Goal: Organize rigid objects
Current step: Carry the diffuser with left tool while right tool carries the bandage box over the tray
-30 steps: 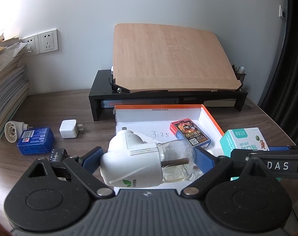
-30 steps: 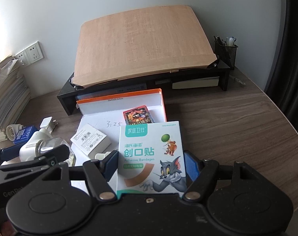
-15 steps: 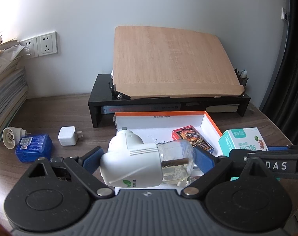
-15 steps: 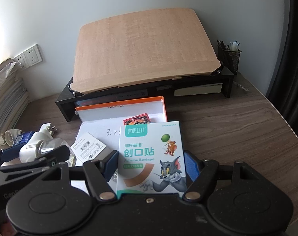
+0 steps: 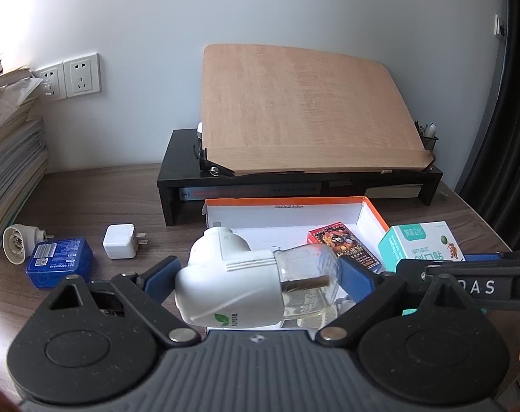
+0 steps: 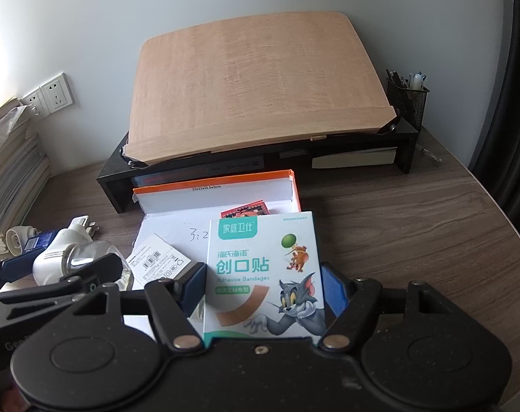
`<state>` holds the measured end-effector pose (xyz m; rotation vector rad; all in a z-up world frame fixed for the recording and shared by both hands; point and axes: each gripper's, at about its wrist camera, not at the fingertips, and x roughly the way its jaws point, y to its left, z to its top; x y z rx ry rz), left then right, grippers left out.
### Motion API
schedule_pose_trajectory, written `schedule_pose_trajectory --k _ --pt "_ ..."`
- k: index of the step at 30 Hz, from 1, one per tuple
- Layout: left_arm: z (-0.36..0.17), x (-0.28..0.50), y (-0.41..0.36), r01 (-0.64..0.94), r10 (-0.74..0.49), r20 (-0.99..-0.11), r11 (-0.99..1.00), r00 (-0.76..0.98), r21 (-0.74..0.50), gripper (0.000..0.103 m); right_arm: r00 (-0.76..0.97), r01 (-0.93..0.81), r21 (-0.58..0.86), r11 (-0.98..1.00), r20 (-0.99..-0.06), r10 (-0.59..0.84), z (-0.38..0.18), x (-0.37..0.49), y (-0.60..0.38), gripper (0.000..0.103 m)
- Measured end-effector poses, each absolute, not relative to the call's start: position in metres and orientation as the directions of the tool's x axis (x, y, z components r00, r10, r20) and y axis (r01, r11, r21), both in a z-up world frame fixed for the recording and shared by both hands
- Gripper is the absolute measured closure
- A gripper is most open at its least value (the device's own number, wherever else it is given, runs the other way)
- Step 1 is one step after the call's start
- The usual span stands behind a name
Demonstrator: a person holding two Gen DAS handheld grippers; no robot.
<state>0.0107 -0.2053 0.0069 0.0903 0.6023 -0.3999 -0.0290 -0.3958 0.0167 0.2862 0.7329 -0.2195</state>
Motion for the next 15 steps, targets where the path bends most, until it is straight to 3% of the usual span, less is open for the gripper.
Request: schedule_pose_trajectory --k 15 --pt "0.004 0.022 -0.198 0.392 -0.340 -0.571 0.920 0.748 -0.035 0.003 0.715 0.290 0.164 0.943 -0.692 -0.100 0.017 -0.013 -0.389 0.019"
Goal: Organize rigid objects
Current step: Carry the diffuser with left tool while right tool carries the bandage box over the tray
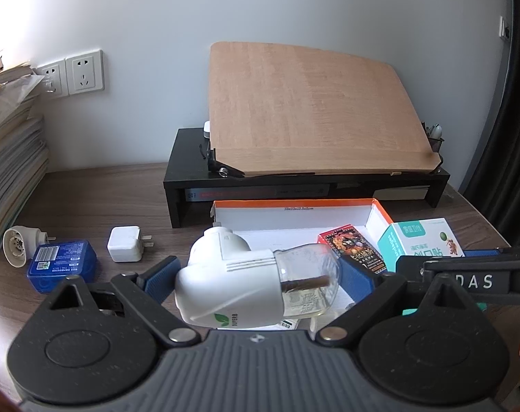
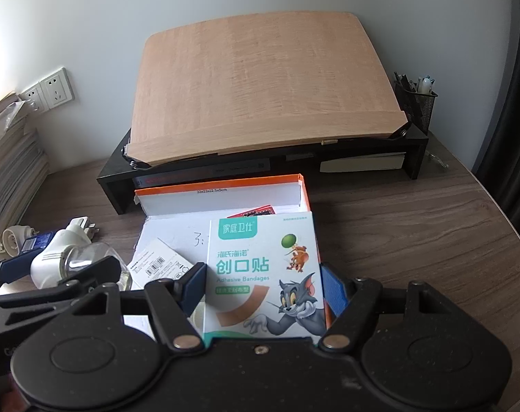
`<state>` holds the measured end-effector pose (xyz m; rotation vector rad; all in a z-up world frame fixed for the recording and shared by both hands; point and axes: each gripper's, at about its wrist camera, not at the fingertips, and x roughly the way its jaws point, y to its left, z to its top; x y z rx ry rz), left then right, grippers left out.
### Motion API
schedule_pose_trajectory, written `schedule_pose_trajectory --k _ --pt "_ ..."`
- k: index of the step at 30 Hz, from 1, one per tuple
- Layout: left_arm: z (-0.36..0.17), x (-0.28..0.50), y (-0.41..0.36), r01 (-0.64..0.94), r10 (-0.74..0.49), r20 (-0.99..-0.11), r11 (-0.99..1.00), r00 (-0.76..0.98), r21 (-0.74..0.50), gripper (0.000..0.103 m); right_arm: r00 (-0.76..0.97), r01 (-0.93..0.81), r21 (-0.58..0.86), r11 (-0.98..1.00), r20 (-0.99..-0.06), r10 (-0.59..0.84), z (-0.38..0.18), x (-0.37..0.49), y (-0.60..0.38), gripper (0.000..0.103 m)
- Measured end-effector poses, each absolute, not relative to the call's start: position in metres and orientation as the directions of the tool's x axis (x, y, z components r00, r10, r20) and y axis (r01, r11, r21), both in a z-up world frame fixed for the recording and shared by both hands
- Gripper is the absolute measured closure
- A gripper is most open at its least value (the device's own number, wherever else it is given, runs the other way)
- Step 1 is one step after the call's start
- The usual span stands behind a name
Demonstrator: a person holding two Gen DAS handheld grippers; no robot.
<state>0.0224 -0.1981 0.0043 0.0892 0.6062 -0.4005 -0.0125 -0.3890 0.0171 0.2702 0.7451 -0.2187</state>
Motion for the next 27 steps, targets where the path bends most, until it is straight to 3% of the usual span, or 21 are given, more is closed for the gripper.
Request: schedule_pose_trajectory --k 27 --pt "0.0013 0.0297 -0.1927 0.384 -0.338 -0.578 0.922 0.743 -0.045 0.003 0.707 0.281 0.151 0.948 -0.701 -0.098 0.0131 -0.0050 -0.3845 0.019"
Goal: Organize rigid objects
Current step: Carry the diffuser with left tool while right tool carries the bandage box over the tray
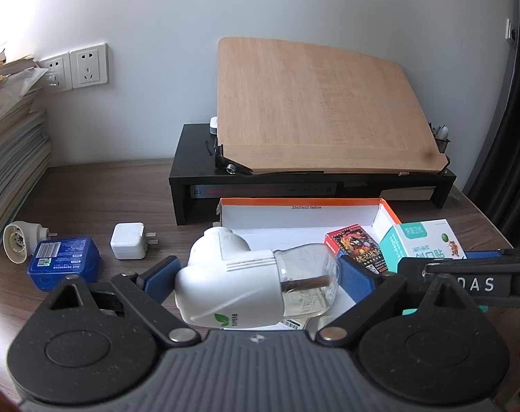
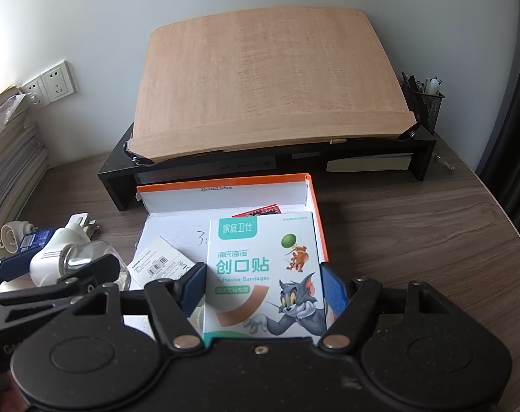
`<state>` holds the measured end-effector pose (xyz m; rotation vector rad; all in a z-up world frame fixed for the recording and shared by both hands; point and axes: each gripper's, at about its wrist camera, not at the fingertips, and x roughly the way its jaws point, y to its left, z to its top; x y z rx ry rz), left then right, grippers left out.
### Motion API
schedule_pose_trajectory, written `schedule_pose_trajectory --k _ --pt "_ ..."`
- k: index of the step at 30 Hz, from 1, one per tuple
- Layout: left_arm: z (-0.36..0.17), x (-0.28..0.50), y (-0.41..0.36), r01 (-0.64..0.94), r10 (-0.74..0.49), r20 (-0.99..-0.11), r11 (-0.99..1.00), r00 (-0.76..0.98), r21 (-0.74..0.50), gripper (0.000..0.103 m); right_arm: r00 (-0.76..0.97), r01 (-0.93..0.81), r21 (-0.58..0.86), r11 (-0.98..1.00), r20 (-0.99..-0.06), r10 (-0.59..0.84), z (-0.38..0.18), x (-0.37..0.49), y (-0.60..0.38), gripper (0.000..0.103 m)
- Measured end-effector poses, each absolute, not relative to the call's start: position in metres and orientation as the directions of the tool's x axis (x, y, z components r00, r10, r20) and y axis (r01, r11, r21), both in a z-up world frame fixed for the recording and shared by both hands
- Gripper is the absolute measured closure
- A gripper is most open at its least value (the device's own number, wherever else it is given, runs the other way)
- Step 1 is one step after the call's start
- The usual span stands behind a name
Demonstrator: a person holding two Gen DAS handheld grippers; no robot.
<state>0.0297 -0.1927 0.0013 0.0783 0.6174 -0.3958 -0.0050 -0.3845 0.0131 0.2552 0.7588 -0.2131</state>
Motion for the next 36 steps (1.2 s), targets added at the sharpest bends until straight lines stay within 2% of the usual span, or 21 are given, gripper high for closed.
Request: schedule_pose_trajectory --k 36 --pt "-0.008 0.052 -0.198 0.375 -0.332 -0.601 0.925 0.728 -0.056 0.003 0.681 0.283 0.164 0.945 -0.728 -0.077 0.001 0.028 -0.399 0.019"
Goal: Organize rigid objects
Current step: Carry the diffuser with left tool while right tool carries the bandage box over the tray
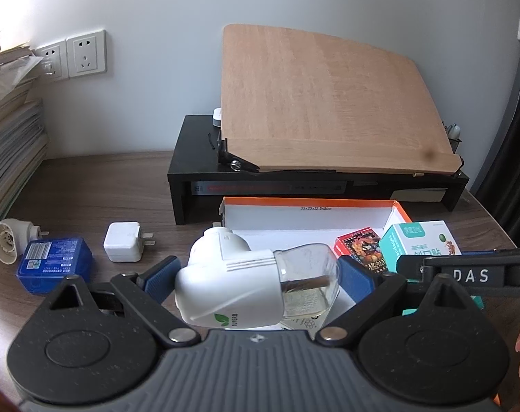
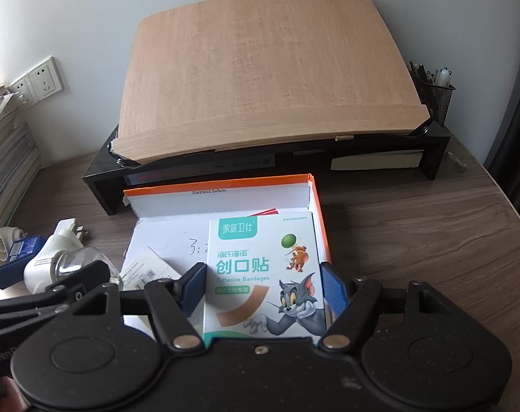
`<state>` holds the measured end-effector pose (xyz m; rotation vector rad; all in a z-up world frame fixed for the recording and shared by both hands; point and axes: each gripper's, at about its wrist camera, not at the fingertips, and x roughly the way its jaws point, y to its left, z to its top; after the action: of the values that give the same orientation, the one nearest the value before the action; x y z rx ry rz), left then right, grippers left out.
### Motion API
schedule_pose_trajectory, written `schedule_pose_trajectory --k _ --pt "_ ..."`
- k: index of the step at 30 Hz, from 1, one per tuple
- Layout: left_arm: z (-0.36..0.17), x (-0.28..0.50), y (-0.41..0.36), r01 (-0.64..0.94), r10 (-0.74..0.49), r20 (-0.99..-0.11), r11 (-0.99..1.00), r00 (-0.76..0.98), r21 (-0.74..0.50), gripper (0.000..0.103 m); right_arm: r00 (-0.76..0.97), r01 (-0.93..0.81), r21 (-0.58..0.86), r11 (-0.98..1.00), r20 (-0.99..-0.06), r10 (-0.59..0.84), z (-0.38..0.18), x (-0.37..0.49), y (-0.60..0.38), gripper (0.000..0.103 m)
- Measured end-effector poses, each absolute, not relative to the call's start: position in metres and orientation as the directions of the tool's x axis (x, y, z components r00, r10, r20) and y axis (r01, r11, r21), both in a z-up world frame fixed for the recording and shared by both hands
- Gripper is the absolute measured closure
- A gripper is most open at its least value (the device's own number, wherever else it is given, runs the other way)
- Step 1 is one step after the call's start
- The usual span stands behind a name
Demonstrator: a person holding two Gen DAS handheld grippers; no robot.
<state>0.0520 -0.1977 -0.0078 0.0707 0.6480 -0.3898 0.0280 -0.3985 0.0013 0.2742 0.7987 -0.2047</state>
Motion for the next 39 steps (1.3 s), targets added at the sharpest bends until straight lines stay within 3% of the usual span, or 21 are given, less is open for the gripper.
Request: schedule_pose_trajectory --k 39 --pt "-0.012 0.073 -0.217 0.409 -0.350 -0.632 0.911 0.692 -0.056 0.003 0.648 0.296 0.152 0.943 -0.757 -0.081 -0.004 0.056 -0.415 0.018"
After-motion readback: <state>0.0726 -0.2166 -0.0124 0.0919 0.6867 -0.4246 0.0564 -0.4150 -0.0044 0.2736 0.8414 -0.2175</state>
